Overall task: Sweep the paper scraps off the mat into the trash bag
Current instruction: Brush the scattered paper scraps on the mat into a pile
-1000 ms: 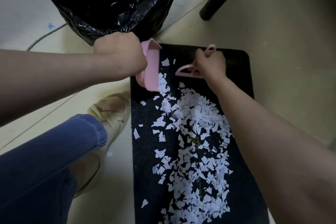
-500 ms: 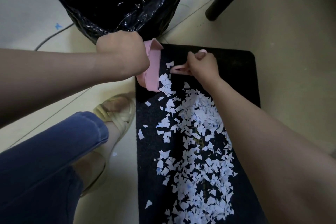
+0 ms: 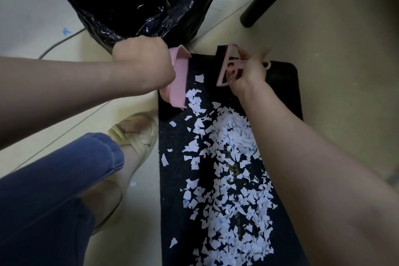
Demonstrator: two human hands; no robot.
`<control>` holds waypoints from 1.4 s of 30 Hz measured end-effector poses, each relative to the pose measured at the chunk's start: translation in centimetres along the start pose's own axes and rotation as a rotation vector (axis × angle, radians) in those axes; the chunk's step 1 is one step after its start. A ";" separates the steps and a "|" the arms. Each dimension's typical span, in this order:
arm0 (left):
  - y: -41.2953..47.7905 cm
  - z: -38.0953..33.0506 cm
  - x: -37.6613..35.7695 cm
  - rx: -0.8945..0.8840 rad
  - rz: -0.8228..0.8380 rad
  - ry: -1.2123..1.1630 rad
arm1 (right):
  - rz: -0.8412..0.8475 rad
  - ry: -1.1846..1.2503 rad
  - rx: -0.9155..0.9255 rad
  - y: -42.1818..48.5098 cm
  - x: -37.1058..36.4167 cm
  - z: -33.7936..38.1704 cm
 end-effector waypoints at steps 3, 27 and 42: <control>-0.1 0.0 0.1 -0.005 0.002 -0.002 | 0.003 0.085 -0.076 -0.3 -0.4 -1.9; -0.5 1.9 0.4 -0.041 -0.008 0.073 | -0.244 -1.073 0.622 -3.5 0.6 -2.5; -0.5 1.6 0.7 -0.061 0.014 0.088 | -0.248 -1.098 0.585 -3.9 0.5 -1.1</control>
Point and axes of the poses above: each hand's wrist, its own y-axis towards the middle knuckle, its own x-axis out of the back of the hand, z = x × y, the point moved 3 cm from there along y, towards the middle knuckle, and after that the axes turned 3 degrees about -x, right-handed, at the moved point
